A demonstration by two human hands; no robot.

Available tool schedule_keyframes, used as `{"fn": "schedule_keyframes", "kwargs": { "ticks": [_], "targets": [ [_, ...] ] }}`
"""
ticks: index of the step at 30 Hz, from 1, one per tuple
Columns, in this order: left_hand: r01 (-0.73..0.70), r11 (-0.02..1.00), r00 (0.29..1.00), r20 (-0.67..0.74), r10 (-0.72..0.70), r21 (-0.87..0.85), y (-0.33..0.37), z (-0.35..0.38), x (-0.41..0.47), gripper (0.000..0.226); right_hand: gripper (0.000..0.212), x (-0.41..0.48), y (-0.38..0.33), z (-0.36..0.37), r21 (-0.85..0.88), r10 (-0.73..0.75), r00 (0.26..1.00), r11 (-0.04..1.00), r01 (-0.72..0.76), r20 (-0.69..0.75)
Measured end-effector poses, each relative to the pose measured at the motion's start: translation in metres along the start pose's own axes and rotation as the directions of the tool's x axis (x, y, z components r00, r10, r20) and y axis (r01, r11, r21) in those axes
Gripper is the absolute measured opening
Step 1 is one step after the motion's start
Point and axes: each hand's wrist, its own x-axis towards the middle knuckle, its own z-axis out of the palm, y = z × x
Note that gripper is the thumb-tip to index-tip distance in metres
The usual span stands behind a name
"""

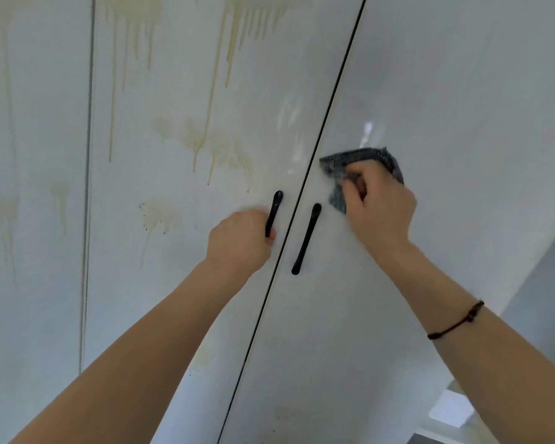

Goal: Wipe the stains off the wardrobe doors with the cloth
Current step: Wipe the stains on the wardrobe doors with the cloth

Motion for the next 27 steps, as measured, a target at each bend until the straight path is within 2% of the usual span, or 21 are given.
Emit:
{"fn": "schedule_keyframes", "kwargs": {
  "ticks": [2,3,5,8,10,11,14,16,19,22,23,25,27],
  "targets": [
    [0.015,1.000,1.000,0.013,-0.015,0.001,-0.001,-0.001,0.001,0.011,0.007,0.049,-0.017,-0.007,0.039,-0.008,0.994,0.999,0.004,0.109],
    [0.015,1.000,1.000,0.017,-0.015,0.001,-0.003,-0.002,0.001,0.010,0.006,0.063,-0.026,-0.007,-0.017,-0.053,0.983,0.998,0.057,0.174],
    [-0.003,1.000,1.000,0.012,0.003,-0.001,-0.006,-0.001,0.002,0.009,0.009,0.067,-0.036,-0.004,-0.112,-0.167,0.942,0.972,0.207,0.292],
    [-0.021,1.000,1.000,-0.007,0.021,-0.014,-0.008,0.000,0.002,0.010,0.014,0.038,-0.043,0.003,-0.174,-0.312,0.828,0.885,0.432,0.466],
    [-0.022,0.999,1.000,-0.011,0.022,-0.031,-0.010,0.001,0.002,0.010,0.011,0.037,-0.051,-0.002,-0.215,-0.275,0.779,0.861,0.460,0.564],
    [-0.025,0.999,1.000,-0.009,0.025,-0.042,-0.010,0.001,0.002,0.010,0.011,0.047,-0.049,-0.003,-0.242,-0.233,0.781,0.866,0.437,0.579],
    [-0.029,0.998,1.000,-0.009,0.028,-0.061,-0.011,0.001,0.003,0.010,0.016,0.090,-0.050,-0.014,-0.326,-0.093,0.870,0.903,0.278,0.484],
    [-0.022,0.997,1.000,-0.015,0.021,-0.069,-0.012,0.002,0.004,0.010,0.012,0.098,-0.051,-0.015,-0.299,-0.056,0.923,0.937,0.180,0.381],
    [-0.029,0.997,0.999,-0.025,0.027,-0.073,-0.011,0.002,0.003,0.010,0.007,0.050,-0.064,0.003,-0.317,-0.066,0.907,0.924,0.213,0.417],
    [-0.027,0.996,0.998,-0.055,0.023,-0.082,-0.012,0.003,0.003,0.011,0.017,-0.018,-0.080,0.020,-0.302,-0.095,0.818,0.900,0.314,0.568],
    [-0.024,0.996,0.998,-0.053,0.019,-0.087,-0.013,0.003,0.002,0.011,0.019,-0.022,-0.078,0.023,-0.312,-0.112,0.826,0.891,0.330,0.553],
    [-0.021,0.995,0.999,-0.031,0.018,-0.101,-0.012,0.002,0.003,0.012,0.011,-0.002,-0.073,0.020,-0.394,-0.125,0.890,0.863,0.316,0.439],
    [-0.020,0.994,1.000,-0.012,0.019,-0.107,-0.013,0.002,0.006,0.011,0.007,0.036,-0.066,0.010,-0.449,-0.104,0.957,0.866,0.221,0.270]
  ]
}}
